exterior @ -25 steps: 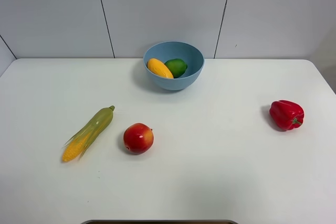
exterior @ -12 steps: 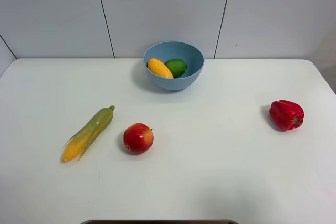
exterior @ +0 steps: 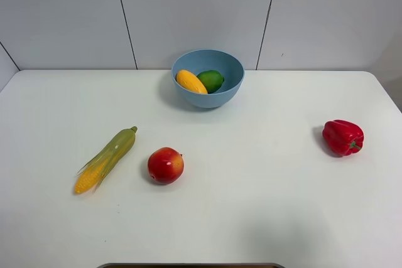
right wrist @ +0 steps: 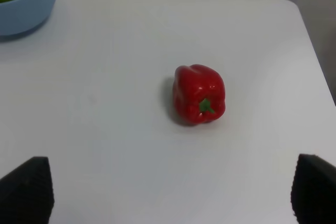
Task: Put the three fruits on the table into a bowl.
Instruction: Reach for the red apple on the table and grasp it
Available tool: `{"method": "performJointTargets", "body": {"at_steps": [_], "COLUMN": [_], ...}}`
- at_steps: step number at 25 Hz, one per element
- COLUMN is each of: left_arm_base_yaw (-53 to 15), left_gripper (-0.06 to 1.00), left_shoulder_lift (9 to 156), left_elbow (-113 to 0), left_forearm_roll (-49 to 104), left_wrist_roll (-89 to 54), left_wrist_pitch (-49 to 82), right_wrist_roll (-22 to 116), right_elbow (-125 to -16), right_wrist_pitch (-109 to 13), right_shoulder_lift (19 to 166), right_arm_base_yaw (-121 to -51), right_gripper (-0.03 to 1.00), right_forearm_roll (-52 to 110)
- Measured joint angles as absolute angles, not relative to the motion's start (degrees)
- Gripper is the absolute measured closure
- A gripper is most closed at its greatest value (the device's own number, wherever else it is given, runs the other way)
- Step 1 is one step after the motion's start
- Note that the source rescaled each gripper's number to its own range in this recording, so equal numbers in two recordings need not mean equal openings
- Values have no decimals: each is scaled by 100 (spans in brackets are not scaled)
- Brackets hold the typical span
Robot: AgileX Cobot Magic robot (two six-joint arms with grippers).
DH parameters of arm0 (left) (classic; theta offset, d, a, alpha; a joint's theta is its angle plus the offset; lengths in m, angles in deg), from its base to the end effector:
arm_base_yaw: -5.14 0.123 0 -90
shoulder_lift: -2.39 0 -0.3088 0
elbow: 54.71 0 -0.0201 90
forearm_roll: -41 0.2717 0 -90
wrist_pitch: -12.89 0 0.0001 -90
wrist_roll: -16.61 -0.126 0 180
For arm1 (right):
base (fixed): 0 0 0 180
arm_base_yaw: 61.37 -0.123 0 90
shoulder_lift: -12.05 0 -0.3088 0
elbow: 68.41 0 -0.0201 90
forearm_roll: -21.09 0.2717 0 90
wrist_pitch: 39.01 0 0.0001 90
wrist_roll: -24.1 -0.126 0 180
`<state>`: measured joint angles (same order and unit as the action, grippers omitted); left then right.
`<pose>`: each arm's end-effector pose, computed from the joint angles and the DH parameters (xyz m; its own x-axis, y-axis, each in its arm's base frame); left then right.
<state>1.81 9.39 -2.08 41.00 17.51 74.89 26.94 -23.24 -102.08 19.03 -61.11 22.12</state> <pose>0.0249 -0.0015 0.2492 -0.5244 0.0148 -0.8513 0.0499 0.9987 -0.0134 0.0096 0.0020 0.2893 -0.4253 -0.0395 -0.9042 -0.0276 0.9991 -0.0306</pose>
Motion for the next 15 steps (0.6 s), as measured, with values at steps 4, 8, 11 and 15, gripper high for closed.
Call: {"method": "performJointTargets", "body": {"at_steps": [4, 8, 11, 15], "left_arm_base_yaw": [181, 181, 181, 181], "left_gripper": [-6, -6, -6, -6], "left_shoulder_lift": [939, 939, 939, 939], "left_elbow": [-208, -208, -208, -208], "left_forearm_roll": [4100, 4100, 4100, 4100], "left_wrist_roll": [1751, 1751, 1751, 1751], "left_wrist_pitch": [7489, 7489, 7489, 7489], "right_wrist_roll": [2667, 2623, 2505, 2410], "right_elbow": [-2324, -2324, -2324, -2324], "right_wrist_pitch": [-10203, -10203, -10203, -10203], "right_shoulder_lift": [1903, 1903, 1903, 1903], "right_arm_base_yaw": [-6111, -6111, -6111, -6111], "right_gripper": [6, 6, 6, 6], "right_forearm_roll": [2109, 2109, 2109, 2149]}}
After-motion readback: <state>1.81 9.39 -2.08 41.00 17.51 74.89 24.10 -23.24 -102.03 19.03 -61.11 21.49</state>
